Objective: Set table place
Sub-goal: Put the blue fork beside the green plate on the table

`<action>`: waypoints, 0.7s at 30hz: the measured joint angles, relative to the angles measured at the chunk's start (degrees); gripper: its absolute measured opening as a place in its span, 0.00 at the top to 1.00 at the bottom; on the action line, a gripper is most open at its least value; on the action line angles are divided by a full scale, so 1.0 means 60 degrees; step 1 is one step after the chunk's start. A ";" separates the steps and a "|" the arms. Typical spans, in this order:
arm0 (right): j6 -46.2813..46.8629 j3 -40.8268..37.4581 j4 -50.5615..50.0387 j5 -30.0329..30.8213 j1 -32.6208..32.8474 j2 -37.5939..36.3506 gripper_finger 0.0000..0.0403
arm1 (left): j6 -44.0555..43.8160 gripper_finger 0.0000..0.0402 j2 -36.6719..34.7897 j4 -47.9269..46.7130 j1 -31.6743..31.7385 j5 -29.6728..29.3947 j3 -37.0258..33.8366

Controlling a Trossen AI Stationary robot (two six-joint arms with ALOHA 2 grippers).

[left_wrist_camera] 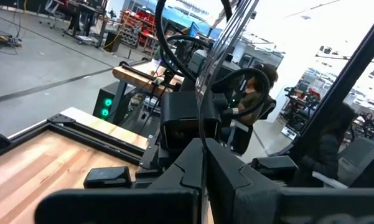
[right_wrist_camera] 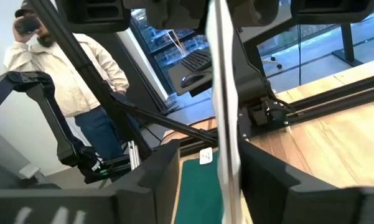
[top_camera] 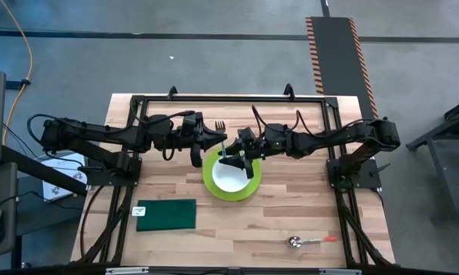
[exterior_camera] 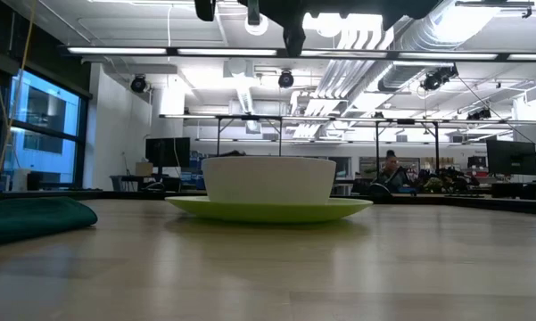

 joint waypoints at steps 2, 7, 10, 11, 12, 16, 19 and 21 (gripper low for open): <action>0.0022 0.0000 -0.0081 0.0004 -0.0001 0.0000 0.68 | -0.0001 1.00 0.0000 -0.0051 0.0000 0.0000 0.0000; 0.0025 0.0000 -0.0237 0.0008 -0.0029 0.0000 0.81 | -0.0007 1.00 0.0000 -0.0091 0.0000 0.0004 0.0000; 0.0018 0.0000 -0.0328 0.0011 -0.0029 0.0000 0.92 | -0.0011 1.00 0.0000 -0.0120 -0.0004 0.0003 0.0000; 0.0007 0.0000 -0.0328 0.0004 -0.0026 0.0000 0.95 | -0.0026 1.00 0.0000 -0.0134 0.0000 0.0000 0.0000; 0.0011 0.0000 -0.0336 0.0007 -0.0022 0.0000 0.97 | -0.0033 1.00 0.0000 -0.0145 0.0000 0.0007 0.0000; 0.0082 0.0000 -0.0352 0.0000 -0.0022 0.0000 0.96 | -0.0028 1.00 0.0000 -0.0149 0.0000 0.0076 -0.0004; 0.0120 0.0000 -0.0353 -0.0033 -0.0022 0.0000 0.98 | 0.0011 0.97 0.0000 -0.0152 0.0000 0.0069 -0.0007; 0.0138 -0.0001 -0.0397 -0.0030 -0.0022 0.0000 0.98 | 0.0015 0.94 0.0000 -0.0148 0.0004 0.0068 -0.0007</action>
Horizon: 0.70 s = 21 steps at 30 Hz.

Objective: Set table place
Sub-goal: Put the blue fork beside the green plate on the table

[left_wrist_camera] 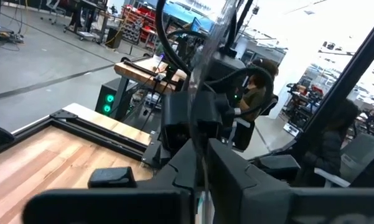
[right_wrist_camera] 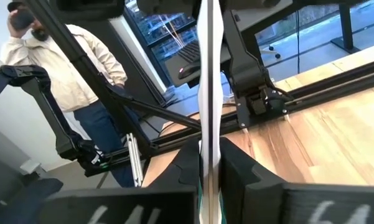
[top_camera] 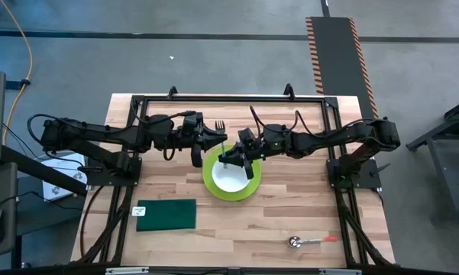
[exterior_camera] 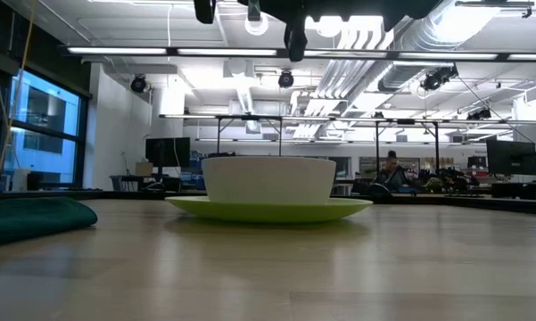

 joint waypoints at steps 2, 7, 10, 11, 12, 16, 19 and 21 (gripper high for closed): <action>0.0004 -0.0006 -0.0029 0.0001 0.0000 0.0000 0.98 | -0.0003 0.89 0.0000 0.0010 0.0003 0.0002 0.0000; 0.0023 -0.0006 -0.0027 0.0005 0.0000 0.0000 0.99 | -0.0044 0.72 -0.0081 0.0043 -0.0004 0.0005 0.0000; -0.0004 -0.0010 -0.0033 0.0005 -0.0004 0.0004 0.99 | -0.0088 0.59 -0.0176 0.0029 -0.0004 0.0005 0.0000; -0.0001 -0.0010 -0.0033 0.0009 -0.0001 0.0004 0.99 | -0.0110 0.54 -0.0208 0.0058 -0.0004 0.0000 0.0000; 0.0000 -0.0010 -0.0030 0.0009 0.0000 0.0004 0.99 | -0.0117 0.49 -0.0234 0.0094 -0.0004 -0.0043 0.0004; -0.0007 -0.0010 -0.0029 0.0009 0.0000 0.0004 0.99 | -0.0255 0.31 -0.0377 -0.0004 -0.0004 -0.0112 0.0004; -0.0007 -0.0010 -0.0007 0.0012 -0.0004 0.0004 0.99 | -0.0259 0.21 -0.0491 -0.0163 -0.0004 -0.0173 0.0002; -0.0015 -0.0010 -0.0011 0.0016 -0.0004 0.0004 0.99 | -0.0259 0.18 -0.0516 -0.0211 -0.0004 -0.0293 0.0004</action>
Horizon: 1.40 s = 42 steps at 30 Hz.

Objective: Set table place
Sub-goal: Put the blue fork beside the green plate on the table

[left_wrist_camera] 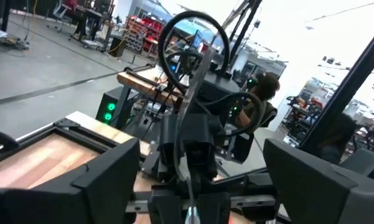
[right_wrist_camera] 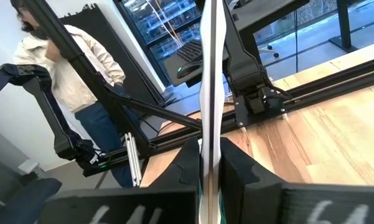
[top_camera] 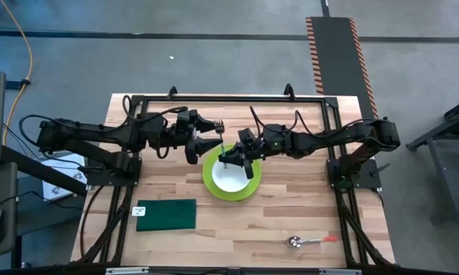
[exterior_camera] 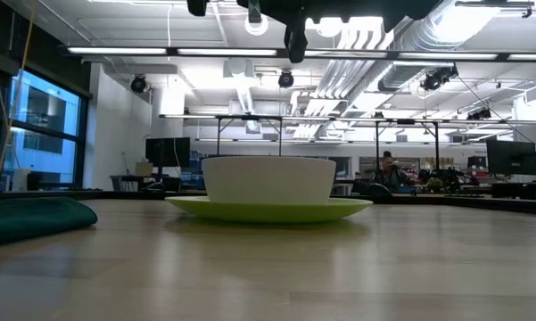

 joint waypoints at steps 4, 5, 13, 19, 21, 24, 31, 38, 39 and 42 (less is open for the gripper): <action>0.0001 0.0000 0.0004 0.0004 0.0000 0.0000 0.99 | 0.0004 0.16 -0.0041 -0.0142 0.0000 -0.0007 0.0000; 0.0000 0.0000 0.0003 0.0004 0.0000 0.0000 0.99 | 0.0007 0.16 -0.0049 -0.0139 0.0000 -0.0011 0.0000; -0.0212 -0.0004 -0.0327 0.0006 0.0000 -0.0339 0.99 | 0.0004 0.21 -0.0303 -0.0491 0.0000 0.0117 0.0000; -0.0988 -0.0004 -0.2406 0.0023 0.0000 -0.1684 0.99 | 0.0073 0.22 -0.1192 -0.1457 0.0000 0.0124 0.0000; -0.1241 -0.0004 -0.3161 0.0089 0.0000 -0.2169 0.99 | 0.0231 0.22 -0.1554 -0.1751 0.0000 0.0016 0.0000; -0.1423 -0.0004 -0.4290 0.0241 0.0000 -0.2882 0.99 | 0.0267 0.22 -0.2136 -0.2383 0.0000 -0.0157 0.0004; -0.0825 -0.1415 -0.4969 0.1040 0.0000 -0.4840 0.99 | 0.0288 0.22 -0.3389 -0.4009 0.0000 -0.1066 0.0004; 0.0866 -0.3711 -0.4263 0.2062 0.0004 -0.7124 0.99 | 0.0382 0.23 -0.4103 -0.4921 0.0000 -0.1453 0.0001; 0.1062 -0.3928 -0.4142 0.2154 0.0004 -0.7374 0.99 | 0.0501 0.23 -0.4177 -0.4993 0.0000 -0.1453 0.0001; 0.1421 -0.4272 -0.4059 0.2360 0.0004 -0.7978 0.99 | 0.0957 0.23 -0.4356 -0.5287 0.0000 -0.1366 0.0000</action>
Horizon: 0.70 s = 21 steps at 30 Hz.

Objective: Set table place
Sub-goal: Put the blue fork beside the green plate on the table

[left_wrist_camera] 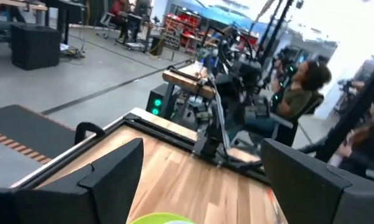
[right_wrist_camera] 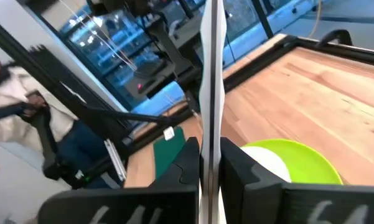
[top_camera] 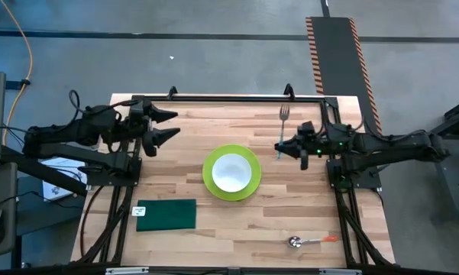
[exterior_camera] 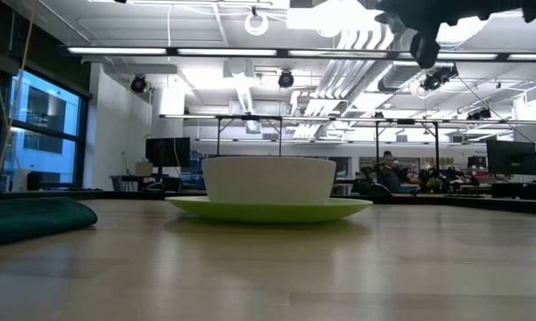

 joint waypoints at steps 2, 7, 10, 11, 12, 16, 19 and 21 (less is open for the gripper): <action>0.0015 -0.0079 0.0047 0.0001 0.0000 -0.0260 0.99 | 0.0249 0.23 -0.0097 -0.0248 0.0000 0.0176 0.0000; -0.0353 0.0017 0.0191 0.0001 0.0004 -0.0440 0.99 | 0.0460 0.23 -0.0221 -0.0542 0.0000 0.0247 0.0000; -0.0526 0.0020 0.0288 0.0001 0.0000 -0.0436 0.99 | 0.0449 0.24 -0.0219 -0.0718 0.0000 0.0253 0.0000; -0.0563 0.0020 0.0288 0.0001 0.0003 -0.0430 0.99 | 0.0449 0.25 -0.0208 -0.0796 0.0000 0.0259 0.0000; -0.0567 0.0020 0.0274 0.0003 0.0000 -0.0429 0.99 | 0.0449 0.28 -0.0203 -0.0886 0.0000 0.0280 0.0000; -0.0572 0.0024 0.0271 0.0002 0.0000 -0.0391 0.99 | 0.0475 0.48 -0.0223 -0.1078 0.0000 0.0539 0.0000; -0.0569 0.0024 0.0281 0.0005 0.0000 -0.0378 0.99 | 0.0567 0.73 -0.0319 -0.1291 0.0000 0.0822 0.0000; -0.0541 0.0024 0.0285 0.0001 0.0000 -0.0377 0.99 | 0.0705 0.91 -0.0412 -0.1549 0.0000 0.1026 0.0000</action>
